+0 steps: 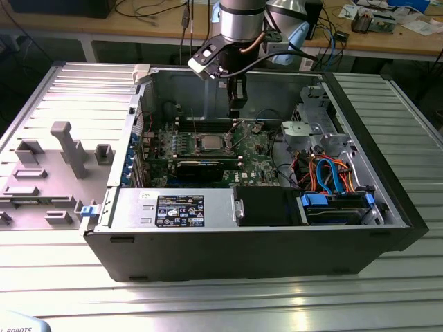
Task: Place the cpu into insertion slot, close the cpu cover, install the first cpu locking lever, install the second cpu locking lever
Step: 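Close the cpu cover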
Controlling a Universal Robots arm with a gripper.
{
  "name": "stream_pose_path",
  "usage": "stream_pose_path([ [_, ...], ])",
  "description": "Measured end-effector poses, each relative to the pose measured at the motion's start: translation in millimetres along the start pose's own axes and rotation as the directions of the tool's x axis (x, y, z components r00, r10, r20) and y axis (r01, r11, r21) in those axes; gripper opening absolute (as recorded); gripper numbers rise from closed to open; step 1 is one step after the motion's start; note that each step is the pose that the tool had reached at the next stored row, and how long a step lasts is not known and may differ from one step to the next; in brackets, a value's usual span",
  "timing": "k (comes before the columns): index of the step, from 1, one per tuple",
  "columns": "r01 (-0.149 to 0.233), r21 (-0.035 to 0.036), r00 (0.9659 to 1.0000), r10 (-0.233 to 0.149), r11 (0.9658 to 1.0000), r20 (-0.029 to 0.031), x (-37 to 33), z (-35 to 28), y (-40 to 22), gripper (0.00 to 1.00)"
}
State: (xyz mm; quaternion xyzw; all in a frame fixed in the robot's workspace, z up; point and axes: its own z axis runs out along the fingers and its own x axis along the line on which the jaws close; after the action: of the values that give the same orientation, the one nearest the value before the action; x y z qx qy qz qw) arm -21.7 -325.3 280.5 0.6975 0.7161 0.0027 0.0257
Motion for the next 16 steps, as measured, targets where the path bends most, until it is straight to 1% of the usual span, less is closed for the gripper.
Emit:
stream_pose_path([
  [5,0.000,-0.0001,1.0000,0.000,1.0000,-0.0001,0.0,0.0,0.1,0.12],
  [8,0.000,0.0000,1.0000,0.000,1.0000,-0.0001,0.0,0.2,2.8,0.12],
  [10,0.000,0.0001,1.0000,0.000,1.0000,0.0000,0.0,0.6,6.5,0.12],
  [12,0.000,0.0012,1.0000,0.000,1.0000,0.0003,-0.2,1.4,12.9,0.12],
  [15,0.000,0.0016,1.0000,0.000,1.0000,0.0007,0.0,3.3,19.8,0.12],
  [16,0.000,0.0018,1.0000,0.000,1.0000,0.0010,0.2,4.2,23.2,0.12],
])
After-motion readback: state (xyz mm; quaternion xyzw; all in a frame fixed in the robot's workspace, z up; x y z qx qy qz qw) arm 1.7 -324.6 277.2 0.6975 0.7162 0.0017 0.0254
